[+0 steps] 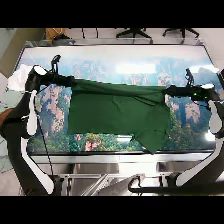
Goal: Fold the shirts.
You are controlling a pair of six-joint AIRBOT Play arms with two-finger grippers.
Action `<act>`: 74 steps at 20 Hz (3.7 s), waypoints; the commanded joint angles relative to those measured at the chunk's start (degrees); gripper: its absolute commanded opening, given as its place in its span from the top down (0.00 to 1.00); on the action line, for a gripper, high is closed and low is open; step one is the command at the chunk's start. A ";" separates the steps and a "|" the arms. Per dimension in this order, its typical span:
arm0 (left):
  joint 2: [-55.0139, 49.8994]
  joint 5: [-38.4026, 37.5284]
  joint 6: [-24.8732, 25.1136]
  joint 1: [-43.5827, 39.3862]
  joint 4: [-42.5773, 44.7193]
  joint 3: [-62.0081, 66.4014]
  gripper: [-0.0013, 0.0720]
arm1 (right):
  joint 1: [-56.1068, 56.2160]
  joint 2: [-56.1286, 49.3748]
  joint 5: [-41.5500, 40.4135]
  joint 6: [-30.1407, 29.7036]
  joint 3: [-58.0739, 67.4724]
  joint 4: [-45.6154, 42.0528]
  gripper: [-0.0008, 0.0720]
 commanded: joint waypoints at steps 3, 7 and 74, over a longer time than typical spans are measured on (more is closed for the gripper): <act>-2.97 -3.65 -0.42 -1.88 10.49 0.72 0.97 | 0.63 -1.40 -3.04 0.26 0.26 -3.15 0.96; -3.02 -2.34 -0.31 -2.43 11.39 0.72 0.97 | 1.33 -1.81 -3.82 0.28 0.26 -3.56 0.96; 45.38 -15.91 -7.23 6.54 14.71 -54.84 0.97 | -2.29 55.82 6.14 20.31 -47.28 -11.34 0.96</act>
